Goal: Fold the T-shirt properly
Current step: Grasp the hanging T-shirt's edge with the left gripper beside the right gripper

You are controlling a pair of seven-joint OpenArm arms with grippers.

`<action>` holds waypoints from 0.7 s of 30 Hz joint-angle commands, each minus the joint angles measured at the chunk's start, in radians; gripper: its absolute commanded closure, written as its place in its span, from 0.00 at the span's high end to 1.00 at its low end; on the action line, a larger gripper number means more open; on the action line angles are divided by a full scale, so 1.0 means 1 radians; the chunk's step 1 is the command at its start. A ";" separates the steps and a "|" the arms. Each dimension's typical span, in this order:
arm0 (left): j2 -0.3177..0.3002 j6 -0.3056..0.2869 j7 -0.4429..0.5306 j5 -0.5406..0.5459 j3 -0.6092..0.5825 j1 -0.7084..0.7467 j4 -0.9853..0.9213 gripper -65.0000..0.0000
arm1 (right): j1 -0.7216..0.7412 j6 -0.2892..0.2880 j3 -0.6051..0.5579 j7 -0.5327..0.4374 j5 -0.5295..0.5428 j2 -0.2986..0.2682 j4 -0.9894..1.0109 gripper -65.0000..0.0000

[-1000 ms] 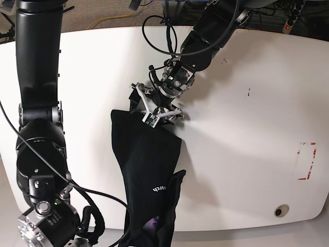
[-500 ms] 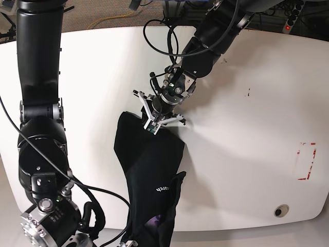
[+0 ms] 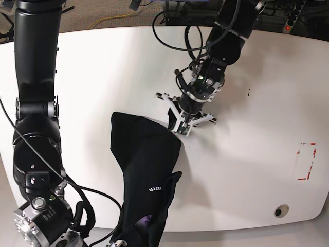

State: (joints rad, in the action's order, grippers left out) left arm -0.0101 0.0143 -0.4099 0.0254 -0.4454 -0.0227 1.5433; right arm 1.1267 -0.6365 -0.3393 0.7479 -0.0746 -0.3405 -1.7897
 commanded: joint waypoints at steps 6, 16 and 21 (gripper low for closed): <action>-0.084 -0.007 0.027 0.006 0.078 0.065 0.107 0.22 | 0.036 0.017 0.012 -0.014 -0.008 -0.002 -0.006 0.00; -0.058 -0.009 0.030 0.006 0.046 -0.049 -0.013 1.00 | 0.022 0.017 0.012 -0.014 -0.008 0.001 -0.008 0.00; 0.005 -0.009 0.030 0.006 0.027 -0.133 -0.128 1.00 | 0.022 0.017 0.009 -0.014 -0.008 0.002 -0.006 0.00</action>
State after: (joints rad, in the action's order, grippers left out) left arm -0.0296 0.0025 -0.3988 0.0296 -0.4145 -0.1242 1.4410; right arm 1.1091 -0.6365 -0.3393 0.7528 -0.0746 -0.3374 -1.7874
